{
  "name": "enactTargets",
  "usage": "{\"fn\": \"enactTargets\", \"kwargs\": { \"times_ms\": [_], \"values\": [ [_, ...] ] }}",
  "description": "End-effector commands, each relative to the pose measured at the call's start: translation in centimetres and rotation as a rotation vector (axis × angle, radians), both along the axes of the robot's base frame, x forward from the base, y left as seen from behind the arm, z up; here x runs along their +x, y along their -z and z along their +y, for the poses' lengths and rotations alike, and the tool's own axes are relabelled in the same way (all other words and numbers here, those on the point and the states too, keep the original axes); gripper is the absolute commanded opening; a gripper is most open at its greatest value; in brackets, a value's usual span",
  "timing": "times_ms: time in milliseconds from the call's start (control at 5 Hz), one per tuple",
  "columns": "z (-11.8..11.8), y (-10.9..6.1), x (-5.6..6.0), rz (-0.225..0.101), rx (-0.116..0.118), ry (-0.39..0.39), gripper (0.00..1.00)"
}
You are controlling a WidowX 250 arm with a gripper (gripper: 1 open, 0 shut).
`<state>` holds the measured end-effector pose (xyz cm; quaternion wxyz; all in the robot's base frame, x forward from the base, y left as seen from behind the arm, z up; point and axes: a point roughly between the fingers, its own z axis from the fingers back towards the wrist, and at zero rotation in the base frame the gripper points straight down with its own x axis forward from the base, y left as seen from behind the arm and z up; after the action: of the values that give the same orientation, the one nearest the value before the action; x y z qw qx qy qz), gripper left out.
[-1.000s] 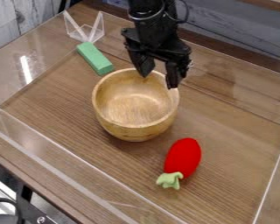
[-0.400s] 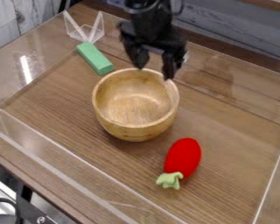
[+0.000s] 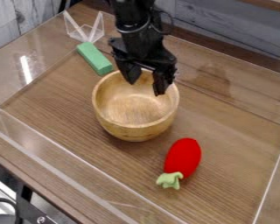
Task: Move the red object to the right side of the table
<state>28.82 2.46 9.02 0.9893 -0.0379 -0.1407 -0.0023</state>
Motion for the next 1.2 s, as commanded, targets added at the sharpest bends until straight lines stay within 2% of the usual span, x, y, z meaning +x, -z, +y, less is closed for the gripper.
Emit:
{"fn": "enactTargets", "kwargs": {
  "times_ms": [0,400,600,1000],
  "values": [
    [-0.3,-2.4,1.0,-0.071,0.019,0.008,1.00],
    [0.7,-5.2,1.8,-0.088,0.027,0.048,1.00],
    [-0.2,-5.0,2.1,-0.089,0.029,0.036,1.00],
    [-1.8,-3.4,2.1,-0.094,0.042,0.060,1.00]
  ]
}}
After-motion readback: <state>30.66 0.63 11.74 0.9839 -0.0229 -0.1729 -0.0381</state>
